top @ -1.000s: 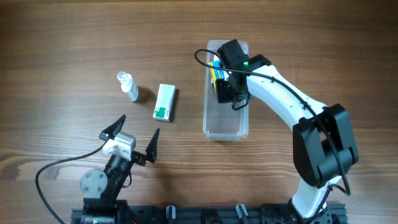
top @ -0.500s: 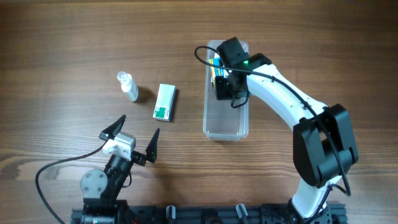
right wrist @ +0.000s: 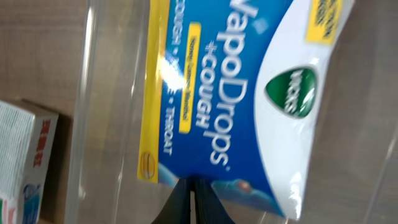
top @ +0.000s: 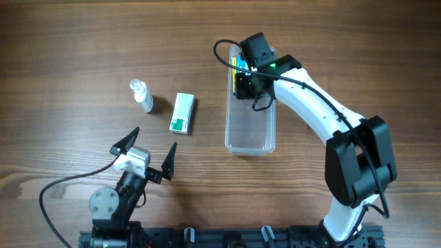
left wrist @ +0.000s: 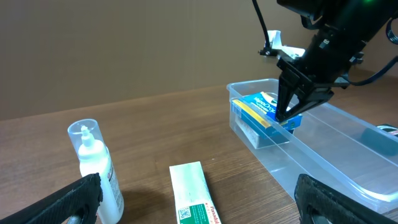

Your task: Pack container

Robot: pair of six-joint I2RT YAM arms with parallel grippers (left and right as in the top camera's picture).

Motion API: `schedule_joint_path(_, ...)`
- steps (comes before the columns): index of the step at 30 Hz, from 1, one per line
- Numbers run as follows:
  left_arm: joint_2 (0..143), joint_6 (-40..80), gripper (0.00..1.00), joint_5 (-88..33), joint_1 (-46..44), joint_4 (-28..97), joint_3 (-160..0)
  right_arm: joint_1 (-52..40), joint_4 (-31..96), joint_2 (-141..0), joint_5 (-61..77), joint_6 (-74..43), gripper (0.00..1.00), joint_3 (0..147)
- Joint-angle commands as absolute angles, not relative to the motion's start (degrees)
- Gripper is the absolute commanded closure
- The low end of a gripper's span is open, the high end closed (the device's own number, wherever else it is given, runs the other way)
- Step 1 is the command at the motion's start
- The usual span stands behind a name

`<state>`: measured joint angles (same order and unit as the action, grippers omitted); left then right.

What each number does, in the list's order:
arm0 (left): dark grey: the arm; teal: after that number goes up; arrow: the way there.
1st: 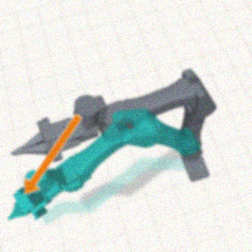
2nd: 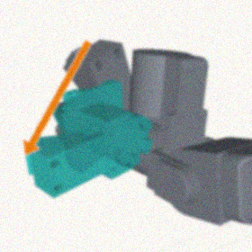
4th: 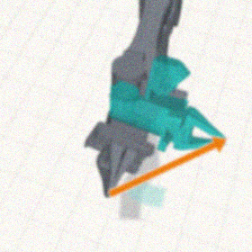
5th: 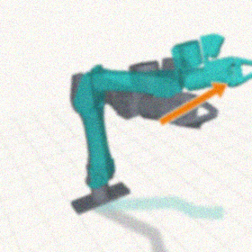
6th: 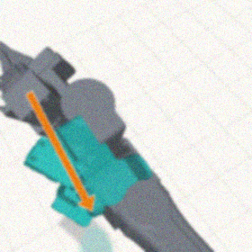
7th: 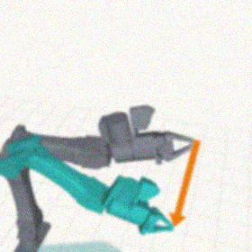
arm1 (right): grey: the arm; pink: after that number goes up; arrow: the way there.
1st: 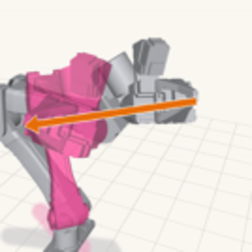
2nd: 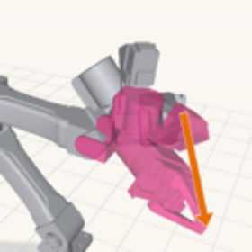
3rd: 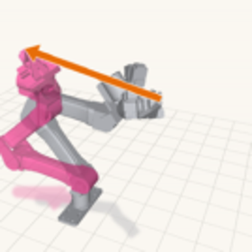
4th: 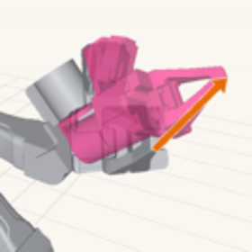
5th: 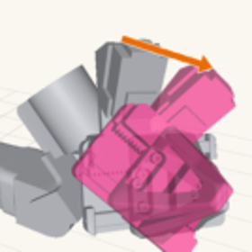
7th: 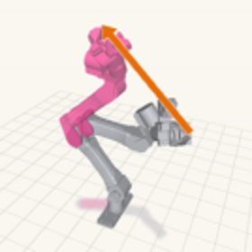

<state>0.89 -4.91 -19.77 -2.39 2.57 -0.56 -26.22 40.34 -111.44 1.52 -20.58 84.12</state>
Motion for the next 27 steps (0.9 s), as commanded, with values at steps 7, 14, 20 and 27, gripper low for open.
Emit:
schedule_joint_path(7, 0.71, -5.37, 0.00, -19.64, -1.96, 2.63, -0.32, -26.37, 39.29, -112.29, -1.19, -21.19, 0.96, 85.58)
schedule_joint_path(14, 0.71, -5.37, 0.00, -19.64, -1.96, 2.66, -0.32, -26.39, 42.46, -110.59, 3.31, -19.29, 0.96, 85.62)
schedule_joint_path(20, 0.71, -5.37, 0.00, -19.64, -1.96, 2.66, -0.32, -26.39, 45.41, -107.85, 5.15, -18.37, 0.96, 85.62)
schedule_joint_path(27, 0.71, -5.37, 0.00, -19.64, -1.96, 2.63, -0.32, -26.39, 48.34, -108.29, 4.78, -17.96, 0.96, 84.90)
